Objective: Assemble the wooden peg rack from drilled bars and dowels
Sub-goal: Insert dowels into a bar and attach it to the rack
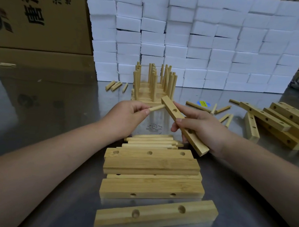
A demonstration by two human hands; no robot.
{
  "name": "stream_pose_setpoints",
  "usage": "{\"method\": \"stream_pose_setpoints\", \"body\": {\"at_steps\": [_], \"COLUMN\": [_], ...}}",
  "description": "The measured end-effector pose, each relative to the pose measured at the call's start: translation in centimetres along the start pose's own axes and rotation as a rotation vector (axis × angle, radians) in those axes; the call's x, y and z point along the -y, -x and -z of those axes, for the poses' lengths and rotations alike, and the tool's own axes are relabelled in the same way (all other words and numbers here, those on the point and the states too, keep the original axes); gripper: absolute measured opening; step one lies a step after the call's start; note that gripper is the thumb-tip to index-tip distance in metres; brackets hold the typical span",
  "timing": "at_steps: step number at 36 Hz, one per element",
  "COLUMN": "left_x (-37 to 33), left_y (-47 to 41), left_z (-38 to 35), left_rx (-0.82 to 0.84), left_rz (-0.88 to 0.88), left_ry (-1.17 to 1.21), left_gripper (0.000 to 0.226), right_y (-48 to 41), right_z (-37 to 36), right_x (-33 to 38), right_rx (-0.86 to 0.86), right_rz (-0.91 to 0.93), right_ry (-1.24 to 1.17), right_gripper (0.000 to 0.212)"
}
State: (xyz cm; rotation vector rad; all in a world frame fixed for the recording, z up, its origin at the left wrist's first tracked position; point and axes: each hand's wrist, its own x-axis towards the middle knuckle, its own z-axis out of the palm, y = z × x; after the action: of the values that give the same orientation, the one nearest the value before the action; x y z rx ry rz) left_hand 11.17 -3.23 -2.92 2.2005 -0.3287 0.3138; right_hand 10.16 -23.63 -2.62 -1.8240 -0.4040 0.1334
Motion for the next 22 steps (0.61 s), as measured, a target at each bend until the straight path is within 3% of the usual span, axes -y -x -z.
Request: {"method": "stream_pose_setpoints", "body": {"at_steps": [9,13,18,22], "left_x": [-0.6,-0.7,-1.0,-1.1], "left_y": [0.0,-0.1,-0.3,-0.5], "left_z": [0.3,0.4,0.7,0.9], "left_rx": [0.001,0.024,0.134,0.158], "left_rz": [-0.024,0.020,0.184,0.193], "left_ry": [0.028,0.069,0.375,0.427], "left_gripper": [0.028,0.027,0.031,0.034], "right_y": [0.5,0.5,0.7,0.7], "right_z": [-0.4,-0.3,-0.4,-0.4], "right_x": [0.8,0.8,1.0,1.2], "right_rx": [-0.012,-0.010,-0.006,-0.018], "right_rz": [0.045,0.046,0.085,0.107], "right_ry": [-0.033,-0.009,0.009,0.013], "right_gripper": [0.030,0.035,0.036,0.035]}}
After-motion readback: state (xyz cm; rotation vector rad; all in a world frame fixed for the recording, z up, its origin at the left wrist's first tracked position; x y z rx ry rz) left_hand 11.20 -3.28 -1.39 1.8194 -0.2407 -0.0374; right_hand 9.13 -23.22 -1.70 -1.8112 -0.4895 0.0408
